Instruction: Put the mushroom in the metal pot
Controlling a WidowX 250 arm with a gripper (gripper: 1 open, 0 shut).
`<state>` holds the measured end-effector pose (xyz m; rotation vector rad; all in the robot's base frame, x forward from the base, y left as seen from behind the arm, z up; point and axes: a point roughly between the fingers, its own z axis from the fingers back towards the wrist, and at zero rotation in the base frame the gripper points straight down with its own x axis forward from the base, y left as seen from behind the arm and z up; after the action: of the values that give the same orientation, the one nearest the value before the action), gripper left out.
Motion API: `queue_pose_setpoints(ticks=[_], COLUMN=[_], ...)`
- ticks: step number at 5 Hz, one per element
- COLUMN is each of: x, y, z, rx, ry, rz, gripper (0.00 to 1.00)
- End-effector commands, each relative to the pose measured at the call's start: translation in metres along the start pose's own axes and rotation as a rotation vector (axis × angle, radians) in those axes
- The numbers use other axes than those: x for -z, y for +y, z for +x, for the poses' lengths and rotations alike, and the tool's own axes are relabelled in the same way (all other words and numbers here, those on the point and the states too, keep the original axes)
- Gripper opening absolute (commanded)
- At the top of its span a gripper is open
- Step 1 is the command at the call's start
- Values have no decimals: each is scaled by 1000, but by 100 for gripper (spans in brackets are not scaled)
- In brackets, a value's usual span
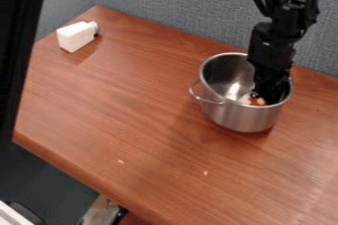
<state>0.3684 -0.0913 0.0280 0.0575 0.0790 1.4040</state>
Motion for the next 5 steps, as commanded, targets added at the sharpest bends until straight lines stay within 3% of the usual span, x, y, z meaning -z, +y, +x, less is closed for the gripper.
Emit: queue_pose_setpoints(ticks=[1,2,3,4,5], x=[-3,2,7,14,20], y=[3,9,15,16,17], z=[-12,-13,-14,-26,-37], rx=[7,0,-13,-70,-139], ry=[31,52,74,110,152], rz=[4,24,45,29,11], gripper=[0,100,0,100,100])
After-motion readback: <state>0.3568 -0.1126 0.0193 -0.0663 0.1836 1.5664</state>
